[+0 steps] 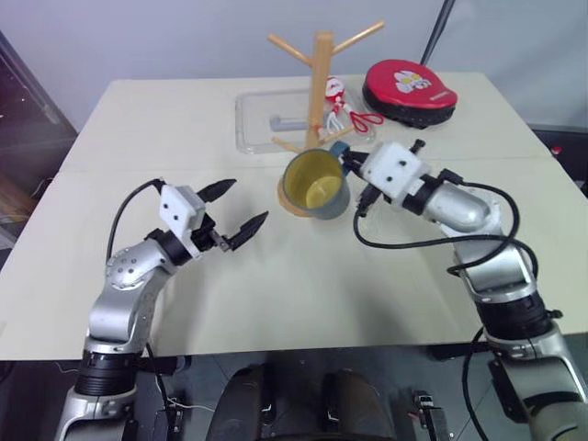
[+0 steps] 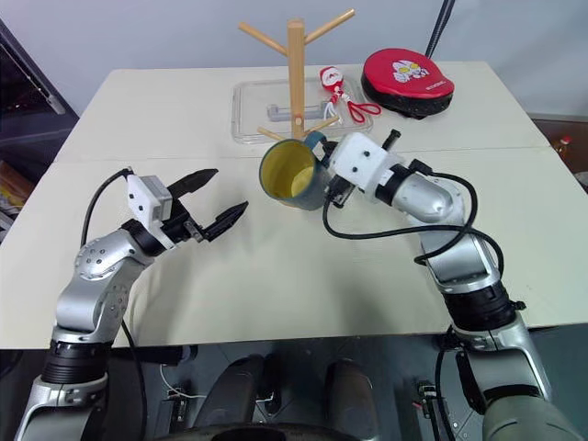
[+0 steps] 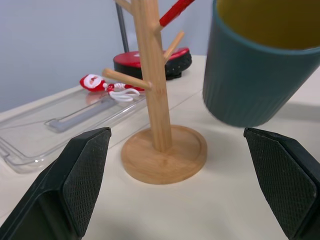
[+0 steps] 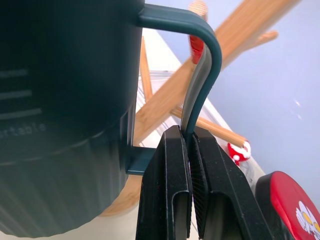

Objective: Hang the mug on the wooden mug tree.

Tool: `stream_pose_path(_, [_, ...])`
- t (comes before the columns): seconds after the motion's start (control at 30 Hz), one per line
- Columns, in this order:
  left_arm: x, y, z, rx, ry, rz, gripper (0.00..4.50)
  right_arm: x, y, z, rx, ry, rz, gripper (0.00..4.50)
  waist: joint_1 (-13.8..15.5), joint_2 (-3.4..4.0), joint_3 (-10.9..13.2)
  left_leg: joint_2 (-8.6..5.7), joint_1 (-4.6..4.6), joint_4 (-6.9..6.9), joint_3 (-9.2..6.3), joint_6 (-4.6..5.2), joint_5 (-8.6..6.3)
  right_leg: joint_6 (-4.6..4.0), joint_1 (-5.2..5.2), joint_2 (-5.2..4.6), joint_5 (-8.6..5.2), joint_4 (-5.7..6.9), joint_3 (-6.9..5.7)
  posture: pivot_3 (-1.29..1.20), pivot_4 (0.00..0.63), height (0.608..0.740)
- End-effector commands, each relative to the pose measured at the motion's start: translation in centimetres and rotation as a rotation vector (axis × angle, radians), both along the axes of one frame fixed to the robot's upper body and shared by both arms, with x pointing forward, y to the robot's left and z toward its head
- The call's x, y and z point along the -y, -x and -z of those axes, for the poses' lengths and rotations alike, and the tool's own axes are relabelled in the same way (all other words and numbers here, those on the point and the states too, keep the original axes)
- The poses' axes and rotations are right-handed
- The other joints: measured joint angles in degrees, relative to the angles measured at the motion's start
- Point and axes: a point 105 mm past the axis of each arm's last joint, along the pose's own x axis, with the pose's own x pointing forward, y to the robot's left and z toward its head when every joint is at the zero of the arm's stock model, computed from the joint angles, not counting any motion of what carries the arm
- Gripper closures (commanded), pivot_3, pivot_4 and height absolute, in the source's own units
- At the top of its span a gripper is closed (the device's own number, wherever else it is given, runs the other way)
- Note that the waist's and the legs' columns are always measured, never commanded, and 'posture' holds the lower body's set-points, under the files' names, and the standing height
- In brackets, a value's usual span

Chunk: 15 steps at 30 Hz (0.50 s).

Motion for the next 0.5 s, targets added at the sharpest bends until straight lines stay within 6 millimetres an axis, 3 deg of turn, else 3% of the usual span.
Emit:
stream_pose_path(0.03, [-1.1, 0.3, -2.5, 0.077, 0.025, -0.018, 0.0, -1.5, 0.2, -2.7, 0.078, 0.005, -0.008, 4.47, -0.12, 0.0, 0.0, 0.01, 0.0, -0.01, 0.0, 0.0, 0.0, 0.0, -0.02, 0.01, 0.0, 0.01, 0.0, 0.0, 0.15, 0.739])
stream_pose_path(0.27, [-1.5, 0.7, -4.5, 0.104, 0.086, -0.005, 0.0, -2.4, -0.4, -4.7, 0.117, 0.004, 0.034, 4.47, -0.01, -0.02, 0.01, -0.01, 0.0, 0.0, 0.0, -0.12, 0.07, 0.0, 0.01, 0.0, 0.0, 0.01, 0.0, 0.0, 0.15, 0.739])
stream_pose_path(0.5, [-0.9, 1.6, -5.7, 0.093, 0.129, 0.074, 0.0, -3.0, -0.9, -4.9, 0.095, 0.019, 0.056, 4.47, -0.14, -0.03, 0.02, -0.01, 0.0, -0.01, 0.0, -0.24, 0.14, 0.0, 0.0, 0.02, 0.0, 0.01, 0.0, 0.0, 0.15, 0.739])
